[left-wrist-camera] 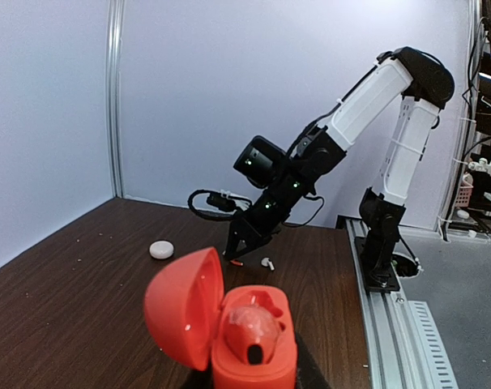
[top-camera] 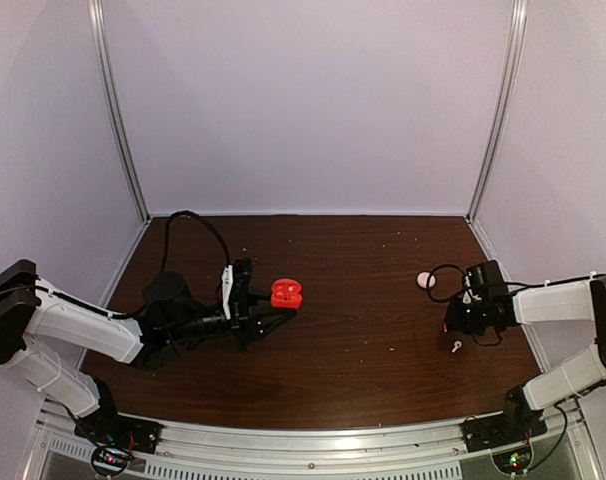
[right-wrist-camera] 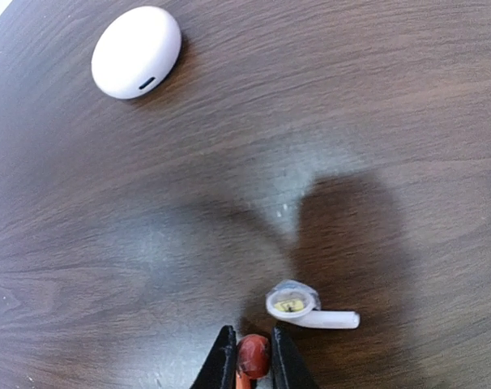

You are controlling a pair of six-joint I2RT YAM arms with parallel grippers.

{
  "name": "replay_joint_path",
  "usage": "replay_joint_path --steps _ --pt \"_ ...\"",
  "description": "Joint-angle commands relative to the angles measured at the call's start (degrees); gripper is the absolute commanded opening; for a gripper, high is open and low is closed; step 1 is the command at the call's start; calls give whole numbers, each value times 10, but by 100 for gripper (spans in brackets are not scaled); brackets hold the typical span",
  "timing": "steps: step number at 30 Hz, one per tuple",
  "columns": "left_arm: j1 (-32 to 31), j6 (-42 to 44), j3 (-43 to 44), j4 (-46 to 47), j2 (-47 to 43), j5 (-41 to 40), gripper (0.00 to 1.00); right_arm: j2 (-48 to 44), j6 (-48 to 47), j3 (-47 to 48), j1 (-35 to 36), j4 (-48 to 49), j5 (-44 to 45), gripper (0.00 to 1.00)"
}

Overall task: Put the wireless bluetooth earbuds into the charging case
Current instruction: Move the right earbud to the center of the board.

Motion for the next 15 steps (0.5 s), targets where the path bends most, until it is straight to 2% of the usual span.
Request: replay_joint_path --steps 1,9,15 --pt "5 9 10 19 4 -1 0 26 -18 7 31 -51 -10 13" --pt "7 5 2 18 -9 -4 0 53 -11 60 142 -55 1 11" --pt "27 -20 -17 23 -31 1 0 135 -34 153 260 -81 5 9"
